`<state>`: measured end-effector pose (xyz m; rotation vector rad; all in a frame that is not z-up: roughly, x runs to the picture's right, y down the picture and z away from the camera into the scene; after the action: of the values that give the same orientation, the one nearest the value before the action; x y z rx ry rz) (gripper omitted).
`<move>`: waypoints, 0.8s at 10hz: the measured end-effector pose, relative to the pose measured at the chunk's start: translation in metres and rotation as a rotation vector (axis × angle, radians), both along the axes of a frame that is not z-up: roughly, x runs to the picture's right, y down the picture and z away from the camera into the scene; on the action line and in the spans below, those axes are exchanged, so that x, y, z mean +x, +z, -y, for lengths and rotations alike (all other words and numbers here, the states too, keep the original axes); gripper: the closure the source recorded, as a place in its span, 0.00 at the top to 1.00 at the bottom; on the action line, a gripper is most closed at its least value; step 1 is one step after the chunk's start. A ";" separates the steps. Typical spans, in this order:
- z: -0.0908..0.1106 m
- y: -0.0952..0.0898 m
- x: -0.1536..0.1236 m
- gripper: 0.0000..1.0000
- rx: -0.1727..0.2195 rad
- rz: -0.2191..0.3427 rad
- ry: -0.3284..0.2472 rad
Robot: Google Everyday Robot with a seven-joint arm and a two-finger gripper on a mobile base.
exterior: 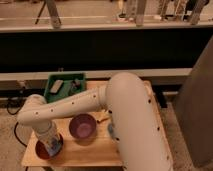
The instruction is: Place sponge in purple bowl
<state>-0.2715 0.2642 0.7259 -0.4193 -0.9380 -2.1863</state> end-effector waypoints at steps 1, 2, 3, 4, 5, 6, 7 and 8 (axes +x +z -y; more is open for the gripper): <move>0.007 -0.004 0.004 0.01 0.007 -0.004 0.010; 0.017 -0.011 0.007 0.01 0.013 -0.008 0.019; 0.022 -0.016 0.008 0.01 0.017 -0.006 0.022; 0.024 -0.017 0.009 0.01 0.020 -0.003 0.028; 0.029 -0.015 0.017 0.01 0.025 -0.009 0.046; 0.034 -0.015 0.026 0.01 0.029 -0.017 0.063; 0.040 -0.015 0.037 0.01 0.031 -0.027 0.083; 0.046 -0.015 0.046 0.01 0.034 -0.037 0.101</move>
<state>-0.2254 0.2181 0.7109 -0.3866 -0.8820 -2.0932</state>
